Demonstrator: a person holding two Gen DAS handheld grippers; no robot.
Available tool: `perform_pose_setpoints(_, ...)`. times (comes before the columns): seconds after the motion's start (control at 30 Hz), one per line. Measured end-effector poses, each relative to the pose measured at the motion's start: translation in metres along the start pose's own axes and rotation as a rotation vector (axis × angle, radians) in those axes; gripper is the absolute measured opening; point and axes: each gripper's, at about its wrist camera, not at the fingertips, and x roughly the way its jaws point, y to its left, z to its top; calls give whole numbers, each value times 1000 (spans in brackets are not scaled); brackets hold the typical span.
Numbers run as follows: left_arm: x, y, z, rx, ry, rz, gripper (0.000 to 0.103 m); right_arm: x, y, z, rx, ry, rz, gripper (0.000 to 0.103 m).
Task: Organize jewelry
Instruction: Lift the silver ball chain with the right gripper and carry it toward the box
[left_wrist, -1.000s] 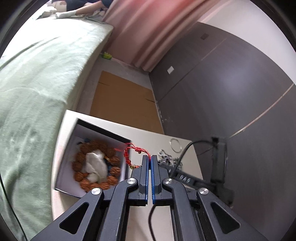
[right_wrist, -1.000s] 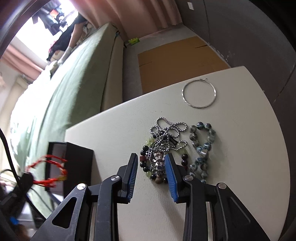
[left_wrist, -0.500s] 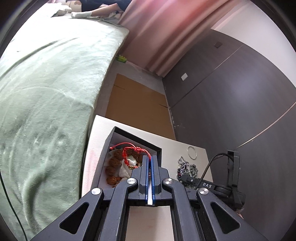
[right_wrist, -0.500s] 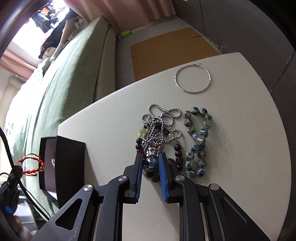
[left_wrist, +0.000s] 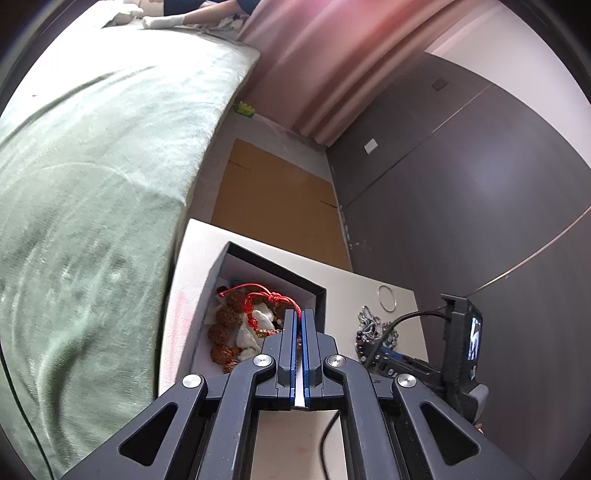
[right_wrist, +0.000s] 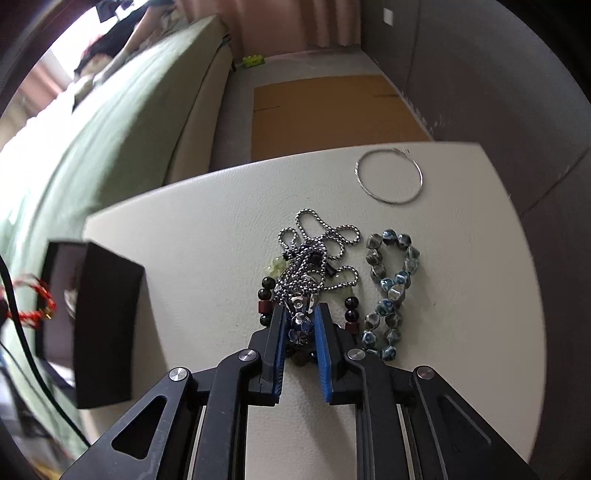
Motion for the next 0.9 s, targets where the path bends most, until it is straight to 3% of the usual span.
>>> perform_pose_setpoints(0.07,3,-1,-1,-5,4,-19,1,0,6,-1,-35,-11,-25,16)
perform_pose_setpoints(0.17,9,-4,-2,-16,10,-46,1,-4,0,-1,3,-8,35,16)
perform_pose_setpoints(0.4,15,6,2,-82,50,-20,5,-60,-12,4,60,-168,177,15)
perform_pose_setpoints(0.47,11,9,3,-93,39,-21,21,-74,-13,4,68,-207,216,15)
perform_pose_setpoints(0.53,5,12,4,-110,8,-24,61,-89,-11,4,72,-246,243,15)
perform_pose_setpoints(0.6,-6,13,5,-116,-44,-26,73,-106,-10,4,77,-286,274,15)
perform_pose_setpoints(0.9,-14,16,9,-113,-65,-24,74,-180,2,-5,89,-467,358,16)
